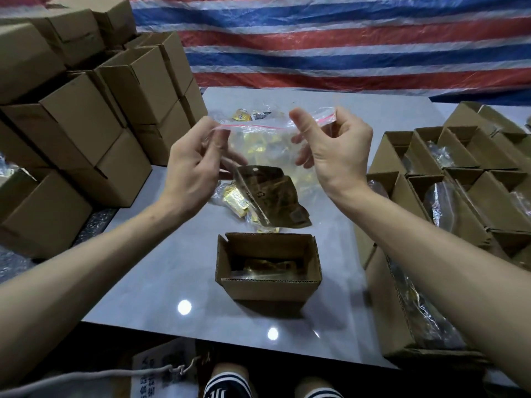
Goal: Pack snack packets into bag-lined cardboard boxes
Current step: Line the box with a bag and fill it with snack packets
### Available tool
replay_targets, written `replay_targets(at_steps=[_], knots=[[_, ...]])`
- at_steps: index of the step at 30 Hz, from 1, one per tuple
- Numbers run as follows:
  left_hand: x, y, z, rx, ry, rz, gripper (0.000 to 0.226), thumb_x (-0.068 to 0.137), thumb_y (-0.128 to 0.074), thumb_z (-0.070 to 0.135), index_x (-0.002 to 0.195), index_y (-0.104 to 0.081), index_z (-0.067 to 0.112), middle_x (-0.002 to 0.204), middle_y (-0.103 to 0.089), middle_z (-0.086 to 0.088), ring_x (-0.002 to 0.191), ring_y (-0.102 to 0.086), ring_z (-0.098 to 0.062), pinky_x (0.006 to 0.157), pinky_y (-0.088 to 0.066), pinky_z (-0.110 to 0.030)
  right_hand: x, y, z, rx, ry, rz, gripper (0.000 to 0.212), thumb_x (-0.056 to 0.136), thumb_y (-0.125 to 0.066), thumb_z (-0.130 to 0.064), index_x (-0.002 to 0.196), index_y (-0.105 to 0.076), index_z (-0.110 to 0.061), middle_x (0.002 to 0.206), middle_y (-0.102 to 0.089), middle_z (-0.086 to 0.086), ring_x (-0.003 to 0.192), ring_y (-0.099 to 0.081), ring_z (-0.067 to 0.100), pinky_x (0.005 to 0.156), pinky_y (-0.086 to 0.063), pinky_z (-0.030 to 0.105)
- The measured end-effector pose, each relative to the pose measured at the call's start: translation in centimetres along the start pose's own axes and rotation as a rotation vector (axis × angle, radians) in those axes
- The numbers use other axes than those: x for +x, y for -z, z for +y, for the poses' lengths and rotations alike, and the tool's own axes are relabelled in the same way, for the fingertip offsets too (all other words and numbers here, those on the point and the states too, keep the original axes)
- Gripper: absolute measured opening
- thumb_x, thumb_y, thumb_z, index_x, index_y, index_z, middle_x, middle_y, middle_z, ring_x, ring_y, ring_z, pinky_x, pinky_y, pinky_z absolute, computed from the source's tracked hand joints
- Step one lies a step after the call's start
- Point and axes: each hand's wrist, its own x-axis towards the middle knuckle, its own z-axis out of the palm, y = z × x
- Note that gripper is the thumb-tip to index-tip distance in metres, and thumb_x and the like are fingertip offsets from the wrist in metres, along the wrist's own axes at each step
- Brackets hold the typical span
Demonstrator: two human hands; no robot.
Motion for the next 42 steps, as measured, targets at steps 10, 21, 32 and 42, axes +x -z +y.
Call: replay_targets(at_steps=[10,21,32,42], knots=[[-1.8,0.5,-0.4,0.067,0.050,-0.059,0.034,0.106,-0.042,0.025,0.099,-0.048,-0.008,0.074,-0.070,-0.019,0.062,-0.069,-0.037,0.055,-0.058,-0.050,-3.2,1.9,2.3,0.019,-0.085,-0.238,0.052,0.071,-0.081,-0.033,0.113,-0.056,-0.014,0.112,-0.067,0.017,0.060,-0.069,0.015,0.056,-0.053,0.023],[-3.5,0.2,-4.8,0.235,-0.007,-0.266,0.029,0.104,-0.047,0.028,0.089,-0.058,0.008,0.078,-0.073,-0.005,0.065,-0.070,-0.013,0.060,-0.056,-0.027,-5.9,3.9,5.9,-0.334,-0.103,-0.314,0.004,0.085,-0.079,-0.012,0.082,-0.076,-0.013,0.076,-0.072,-0.013,0.072,-0.062,-0.006,0.068,-0.042,0.007],[-5.6,-0.4,-6.7,0.367,0.011,-0.482,0.023,0.100,-0.060,0.029,0.095,-0.073,0.011,0.083,-0.069,0.000,0.078,-0.064,-0.019,0.069,-0.052,-0.039,-7.6,5.0,8.6,-0.304,-0.264,-0.421,0.043,0.082,-0.075,0.006,0.079,-0.076,-0.036,0.078,-0.076,-0.016,0.079,-0.071,0.002,0.083,-0.057,0.021],[-6.6,-1.9,-7.4,0.465,0.354,-0.754,0.025,0.107,-0.045,0.018,0.089,-0.059,0.008,0.082,-0.067,0.004,0.076,-0.059,-0.012,0.072,-0.046,-0.026,-7.7,4.6,8.6,-0.585,-0.332,-0.926,0.014,0.101,-0.052,-0.012,0.092,-0.059,-0.021,0.086,-0.076,-0.004,0.067,-0.061,0.001,0.068,-0.052,0.027]])
